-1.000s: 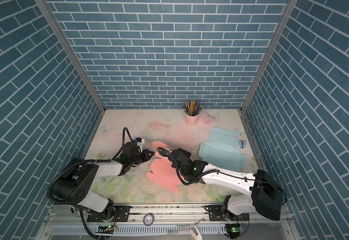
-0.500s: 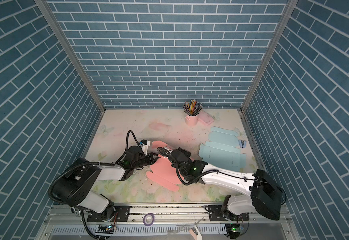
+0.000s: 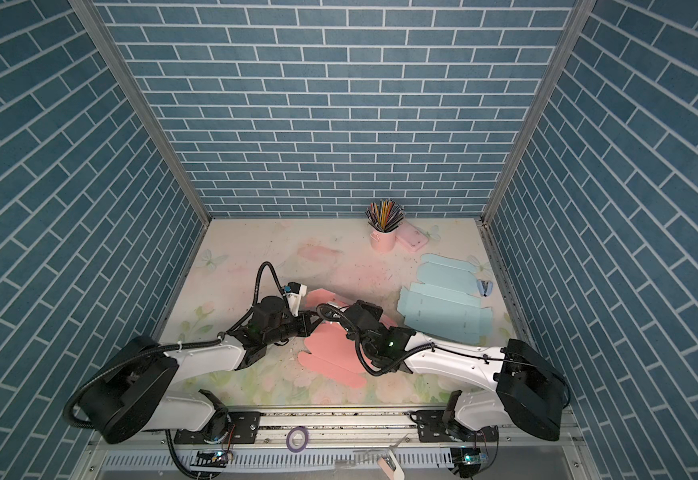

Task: Fold the paper box

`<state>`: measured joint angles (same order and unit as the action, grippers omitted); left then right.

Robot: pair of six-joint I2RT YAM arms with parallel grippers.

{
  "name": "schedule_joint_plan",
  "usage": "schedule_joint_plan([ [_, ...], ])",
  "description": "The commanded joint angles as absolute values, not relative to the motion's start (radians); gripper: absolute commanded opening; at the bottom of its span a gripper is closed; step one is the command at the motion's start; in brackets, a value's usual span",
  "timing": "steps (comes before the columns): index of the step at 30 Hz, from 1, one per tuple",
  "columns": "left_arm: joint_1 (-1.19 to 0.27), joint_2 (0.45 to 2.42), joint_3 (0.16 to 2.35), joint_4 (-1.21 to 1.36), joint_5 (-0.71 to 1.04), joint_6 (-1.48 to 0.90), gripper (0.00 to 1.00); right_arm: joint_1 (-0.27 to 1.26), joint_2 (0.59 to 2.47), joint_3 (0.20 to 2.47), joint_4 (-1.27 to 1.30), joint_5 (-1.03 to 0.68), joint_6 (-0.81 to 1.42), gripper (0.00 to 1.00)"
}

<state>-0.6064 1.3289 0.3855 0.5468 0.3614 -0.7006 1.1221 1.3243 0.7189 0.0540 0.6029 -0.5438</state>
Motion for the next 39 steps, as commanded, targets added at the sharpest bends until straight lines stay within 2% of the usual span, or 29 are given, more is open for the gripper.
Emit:
schedule_joint_plan([
  [1,-0.561,1.196,0.367,0.385,0.336,-0.653,0.0,1.133,1.343,0.715,0.16,0.64,-0.68,0.0],
  [4,-0.478,1.071,0.367,0.24,0.353,-0.642,0.01,1.14,1.395,0.724,0.191,0.661,-0.749,0.0],
  [9,-0.259,0.941,0.387,0.123,0.44,-0.635,0.01,1.154,1.416,0.723,0.217,0.65,-0.788,0.0],
  [14,-0.127,1.065,0.499,0.185,0.498,-0.599,0.01,1.187,1.419,0.719,0.222,0.635,-0.818,0.0],
  [21,-0.124,1.376,0.617,0.342,0.462,-0.557,0.04,1.215,1.486,0.729,0.254,0.678,-0.895,0.0],
  [28,-0.179,1.613,0.678,0.431,0.516,-0.52,0.06,1.214,1.504,0.712,0.334,0.661,-0.933,0.0],
  [39,-0.343,1.622,0.647,0.461,0.539,-0.506,0.08,1.195,1.536,0.716,0.379,0.656,-0.966,0.0],
])
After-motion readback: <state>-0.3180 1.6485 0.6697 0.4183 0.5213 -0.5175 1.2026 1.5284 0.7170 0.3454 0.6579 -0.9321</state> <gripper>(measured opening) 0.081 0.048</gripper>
